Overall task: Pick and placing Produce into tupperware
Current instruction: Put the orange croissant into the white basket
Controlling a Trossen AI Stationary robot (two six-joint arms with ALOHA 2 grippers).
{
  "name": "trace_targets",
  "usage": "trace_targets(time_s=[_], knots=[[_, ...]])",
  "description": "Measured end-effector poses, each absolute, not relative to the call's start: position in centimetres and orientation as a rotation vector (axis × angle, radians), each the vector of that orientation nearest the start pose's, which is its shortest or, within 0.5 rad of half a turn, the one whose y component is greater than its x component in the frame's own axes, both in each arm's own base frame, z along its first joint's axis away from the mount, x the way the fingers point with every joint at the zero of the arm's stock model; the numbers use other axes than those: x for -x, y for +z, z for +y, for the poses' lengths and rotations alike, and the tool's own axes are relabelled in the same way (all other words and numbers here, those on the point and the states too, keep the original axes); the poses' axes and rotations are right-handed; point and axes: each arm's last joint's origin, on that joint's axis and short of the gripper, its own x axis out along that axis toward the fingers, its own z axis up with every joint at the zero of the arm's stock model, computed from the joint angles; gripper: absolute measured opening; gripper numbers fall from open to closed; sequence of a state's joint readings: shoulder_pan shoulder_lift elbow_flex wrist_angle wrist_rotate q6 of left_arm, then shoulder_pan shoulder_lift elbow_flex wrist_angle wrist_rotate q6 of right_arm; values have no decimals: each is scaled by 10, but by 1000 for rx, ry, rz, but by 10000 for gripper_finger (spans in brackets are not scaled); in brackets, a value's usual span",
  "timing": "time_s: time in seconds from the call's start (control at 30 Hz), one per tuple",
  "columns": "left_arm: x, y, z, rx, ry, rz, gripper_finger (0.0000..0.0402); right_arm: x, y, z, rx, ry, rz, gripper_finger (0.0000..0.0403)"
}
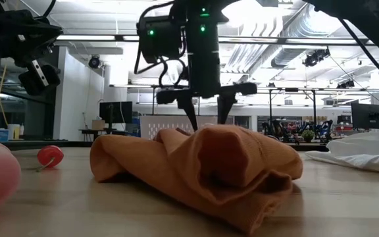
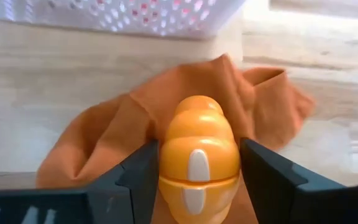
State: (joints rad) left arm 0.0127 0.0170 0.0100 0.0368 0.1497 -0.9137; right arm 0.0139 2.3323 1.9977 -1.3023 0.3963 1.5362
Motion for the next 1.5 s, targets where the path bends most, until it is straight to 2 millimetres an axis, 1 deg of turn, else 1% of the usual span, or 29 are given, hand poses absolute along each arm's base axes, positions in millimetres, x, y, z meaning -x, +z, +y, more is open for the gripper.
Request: trace_targets(time_s=[0.2,0.73,0.87,1.03,1.13,1.23,1.5], knots=[[-98,169,-3,910,-141,35,1,-447,187,-6,-821,-1385,983,185],[-98,169,-3,910,-141,36,1,-447,186,-1,-851,-1365,1017,185],[-98,169,-3,910,-141,35,1,-447,196,-2,-838,-1370,1006,185],[-98,169,-3,910,-141,35,1,-445,212,-2,-799,-1392,998,185],[-98,169,-3,910,-141,35,1,-444,218,-3,-789,-1400,1004,185],[-98,169,-3,910,-141,35,1,-443,222,-3,-782,-1402,1000,185],[-98,169,-3,910,-141,36,1,-443,222,-1,-785,-1399,1010,185]])
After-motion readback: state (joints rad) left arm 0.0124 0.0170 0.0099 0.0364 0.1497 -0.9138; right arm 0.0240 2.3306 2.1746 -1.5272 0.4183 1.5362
